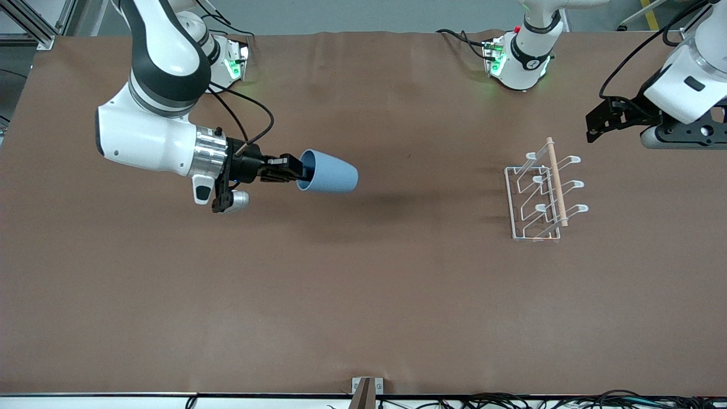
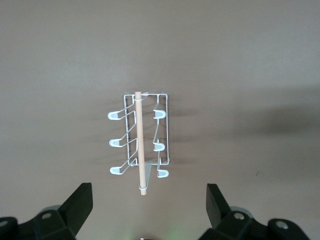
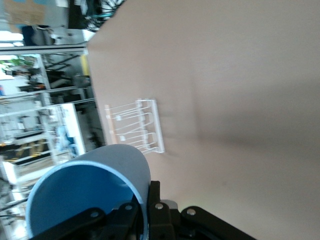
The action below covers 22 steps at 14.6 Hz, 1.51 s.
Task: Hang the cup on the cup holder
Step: 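Hold the cup with the right gripper while the left gripper reaches it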
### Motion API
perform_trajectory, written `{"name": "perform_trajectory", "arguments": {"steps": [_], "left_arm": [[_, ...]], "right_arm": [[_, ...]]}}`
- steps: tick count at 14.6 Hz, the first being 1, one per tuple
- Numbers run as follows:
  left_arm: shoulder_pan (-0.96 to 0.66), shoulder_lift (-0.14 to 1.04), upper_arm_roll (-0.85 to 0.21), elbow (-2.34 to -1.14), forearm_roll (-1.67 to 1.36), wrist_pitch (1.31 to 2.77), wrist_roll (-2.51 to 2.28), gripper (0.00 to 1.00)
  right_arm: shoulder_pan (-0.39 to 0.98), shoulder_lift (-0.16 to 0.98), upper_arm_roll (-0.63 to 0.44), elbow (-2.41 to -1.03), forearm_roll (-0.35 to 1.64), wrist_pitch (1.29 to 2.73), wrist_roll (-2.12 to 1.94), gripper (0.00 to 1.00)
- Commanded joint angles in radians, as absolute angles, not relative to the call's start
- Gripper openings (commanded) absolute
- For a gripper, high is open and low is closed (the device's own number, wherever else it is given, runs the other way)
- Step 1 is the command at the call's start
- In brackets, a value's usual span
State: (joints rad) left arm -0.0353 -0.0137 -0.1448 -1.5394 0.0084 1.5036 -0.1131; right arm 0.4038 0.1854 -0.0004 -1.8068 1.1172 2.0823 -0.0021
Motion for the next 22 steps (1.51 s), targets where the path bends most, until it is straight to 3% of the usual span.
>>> {"name": "perform_trajectory", "arguments": {"steps": [1,5,10,17,22], "left_arm": [[-0.069,0.011,-0.173,-1.514,-0.008,1.485,-0.092,1.00],[-0.176,0.023,-0.241,-1.494,-0.069,1.503,-0.071,1.00],[-0.372,0.170,-0.265,-1.309,-0.061,1.593,-0.074,1.00],[-0.509,0.296,-0.267,-1.304,-0.058,1.854,0.145,1.00],[-0.519,0.354,-0.288,-1.304,-0.066,1.916,0.296,1.00]], "right_arm": [[0.411,0.189,-0.012,-1.812,1.236,2.086,-0.057,0.01],[0.416,0.224,-0.012,-1.792,1.305,2.080,-0.078,0.01],[0.416,0.268,-0.012,-1.770,1.321,2.071,-0.089,0.01],[0.417,0.267,-0.012,-1.776,1.324,1.977,-0.161,0.01],[0.419,0.267,-0.012,-1.776,1.324,1.974,-0.163,0.02]]}}
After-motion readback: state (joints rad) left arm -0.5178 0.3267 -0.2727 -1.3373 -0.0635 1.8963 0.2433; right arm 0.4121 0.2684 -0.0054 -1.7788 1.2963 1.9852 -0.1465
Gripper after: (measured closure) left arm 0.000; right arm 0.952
